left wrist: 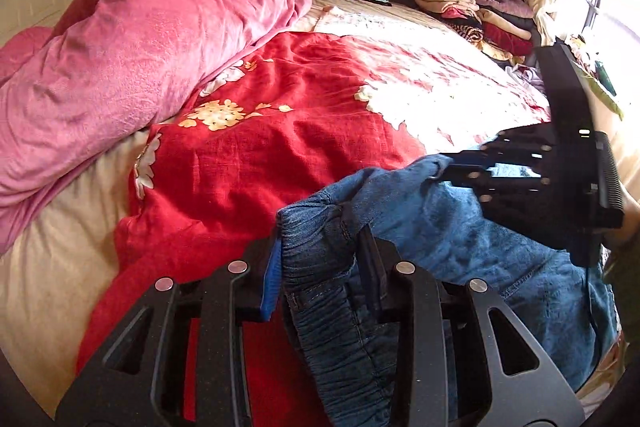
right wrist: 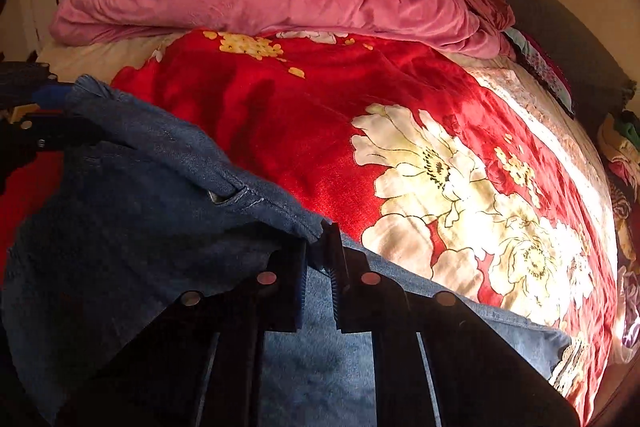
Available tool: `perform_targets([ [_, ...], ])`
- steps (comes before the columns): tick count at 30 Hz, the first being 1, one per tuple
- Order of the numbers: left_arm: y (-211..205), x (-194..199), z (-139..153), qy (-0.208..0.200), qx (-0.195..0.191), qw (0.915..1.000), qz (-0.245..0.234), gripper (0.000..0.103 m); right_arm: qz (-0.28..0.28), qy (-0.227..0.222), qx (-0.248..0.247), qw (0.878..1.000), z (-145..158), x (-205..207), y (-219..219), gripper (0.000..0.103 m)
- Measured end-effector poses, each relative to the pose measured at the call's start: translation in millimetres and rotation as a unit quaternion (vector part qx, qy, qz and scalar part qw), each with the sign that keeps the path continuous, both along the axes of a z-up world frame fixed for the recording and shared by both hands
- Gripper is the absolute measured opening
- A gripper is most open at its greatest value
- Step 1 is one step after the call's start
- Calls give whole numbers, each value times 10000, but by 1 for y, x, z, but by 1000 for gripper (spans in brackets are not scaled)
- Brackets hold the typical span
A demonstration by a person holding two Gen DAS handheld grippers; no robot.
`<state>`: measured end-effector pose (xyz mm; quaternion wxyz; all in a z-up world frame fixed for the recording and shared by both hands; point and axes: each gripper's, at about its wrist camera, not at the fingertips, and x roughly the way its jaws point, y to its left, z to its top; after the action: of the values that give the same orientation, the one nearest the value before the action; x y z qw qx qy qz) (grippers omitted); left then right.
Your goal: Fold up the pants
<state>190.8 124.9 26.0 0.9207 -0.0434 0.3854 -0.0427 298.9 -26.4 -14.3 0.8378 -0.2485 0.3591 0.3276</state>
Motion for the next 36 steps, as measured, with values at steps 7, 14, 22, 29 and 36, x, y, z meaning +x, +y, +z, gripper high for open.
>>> perform_targets([
  [7,-13,-27,15,-295,55,9993,-207,25,-414,-114,830,9956,36,-64,-44,8],
  [14,-20,-73,29,-520,-132,9974,-487,26,-429,-228,1313,9902,58,-147,-75,8],
  [22,-31,-127,9,-269,25,9969,-736,29,-253,-25,1175,9927,46,-226,-81,8],
  [29,-30,-146,-14,137,150,9976,-666,35,-48,315,1016,9943,22,-264,-74,8],
  [36,-15,-158,-27,472,-97,9978,-454,41,53,589,675,9960,-11,-276,-57,8],
])
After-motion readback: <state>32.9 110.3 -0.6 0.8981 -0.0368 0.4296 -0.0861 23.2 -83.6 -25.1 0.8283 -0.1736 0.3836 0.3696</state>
